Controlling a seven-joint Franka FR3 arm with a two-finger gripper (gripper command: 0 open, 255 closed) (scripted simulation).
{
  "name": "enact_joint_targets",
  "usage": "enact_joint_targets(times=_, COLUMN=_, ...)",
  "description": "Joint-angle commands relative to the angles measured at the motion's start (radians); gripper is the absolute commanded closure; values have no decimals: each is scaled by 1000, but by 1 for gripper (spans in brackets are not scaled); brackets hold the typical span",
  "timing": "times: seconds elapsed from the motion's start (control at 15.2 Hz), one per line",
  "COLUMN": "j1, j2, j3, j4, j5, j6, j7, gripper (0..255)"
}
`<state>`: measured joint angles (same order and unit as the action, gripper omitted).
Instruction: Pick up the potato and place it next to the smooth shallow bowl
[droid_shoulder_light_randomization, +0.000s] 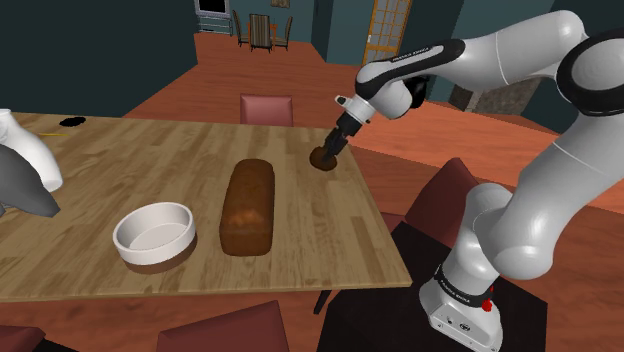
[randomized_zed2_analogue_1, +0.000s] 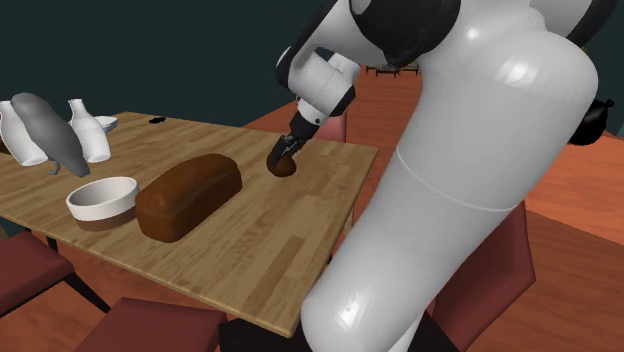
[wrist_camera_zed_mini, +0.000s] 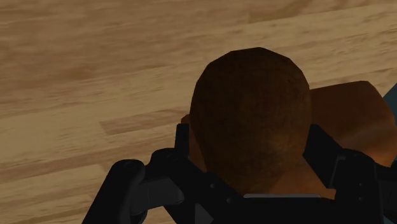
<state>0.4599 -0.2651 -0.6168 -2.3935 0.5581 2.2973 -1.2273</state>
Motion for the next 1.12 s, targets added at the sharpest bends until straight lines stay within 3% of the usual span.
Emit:
enact_joint_targets(times=0.0, j1=-7, j2=-16, j3=8, j4=11, j5=-21, j6=-18, j7=24, gripper=255)
enact_joint_targets(times=0.53, j1=-28, j2=-61, j3=33, j4=63, j5=-80, j6=-90, j7=102, gripper=255)
enact_joint_targets(times=1.06, j1=80, j2=94, j3=116, j4=173, j5=27, j6=-5, j7=195, gripper=255)
